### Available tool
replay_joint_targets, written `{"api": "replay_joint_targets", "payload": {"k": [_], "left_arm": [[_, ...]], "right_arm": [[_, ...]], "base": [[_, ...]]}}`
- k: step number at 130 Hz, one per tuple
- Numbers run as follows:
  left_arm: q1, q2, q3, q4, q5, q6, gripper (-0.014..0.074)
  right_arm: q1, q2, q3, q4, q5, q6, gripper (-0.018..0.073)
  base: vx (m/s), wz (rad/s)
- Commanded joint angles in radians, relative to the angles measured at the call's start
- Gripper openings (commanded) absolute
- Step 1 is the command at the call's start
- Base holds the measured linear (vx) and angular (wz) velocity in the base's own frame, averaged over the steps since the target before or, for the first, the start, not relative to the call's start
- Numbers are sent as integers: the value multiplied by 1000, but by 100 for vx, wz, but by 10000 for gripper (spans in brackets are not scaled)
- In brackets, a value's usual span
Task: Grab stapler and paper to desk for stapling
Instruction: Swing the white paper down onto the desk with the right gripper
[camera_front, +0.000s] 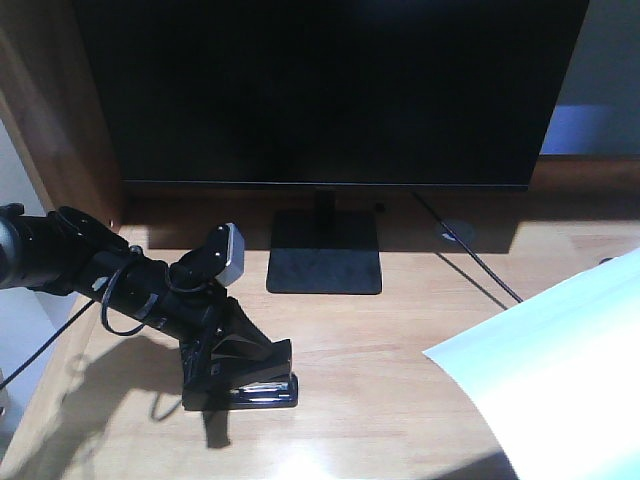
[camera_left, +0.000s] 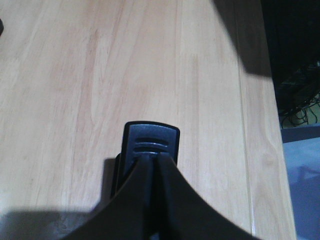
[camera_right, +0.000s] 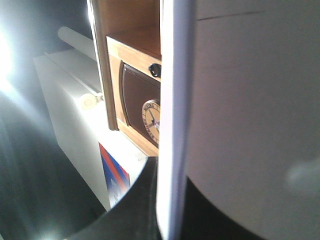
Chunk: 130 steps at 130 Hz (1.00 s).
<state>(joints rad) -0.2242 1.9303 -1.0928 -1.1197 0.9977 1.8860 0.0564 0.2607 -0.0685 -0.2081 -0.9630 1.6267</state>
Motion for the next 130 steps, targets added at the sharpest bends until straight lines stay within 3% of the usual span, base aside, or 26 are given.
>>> {"api": "replay_joint_targets", "payload": {"k": [1, 36, 62, 85, 116, 130], "left_arm": [[-4, -47, -20, -49, 40, 0, -6], [-4, -47, -20, -49, 40, 0, -6], [-4, -47, -20, -49, 40, 0, -6], [-4, -47, -20, -49, 40, 0, -6], [-4, -47, -20, -49, 40, 0, -6], [-4, -47, -20, -49, 40, 0, -6]], "right_arm": [[-8, 9, -27, 50, -58, -8, -7], [-8, 56, -58, 63, -16, -9, -3], [-8, 205, -122, 35, -41, -10, -3], [-8, 419, -191, -63, -143, -8, -3], [-8, 712, -216, -93, -318, 12, -3], [-8, 842, -216, -155, -383, 16, -3]], "base": [[0, 0], [0, 0], [0, 0], [0, 0], [0, 0], [0, 0]]}}
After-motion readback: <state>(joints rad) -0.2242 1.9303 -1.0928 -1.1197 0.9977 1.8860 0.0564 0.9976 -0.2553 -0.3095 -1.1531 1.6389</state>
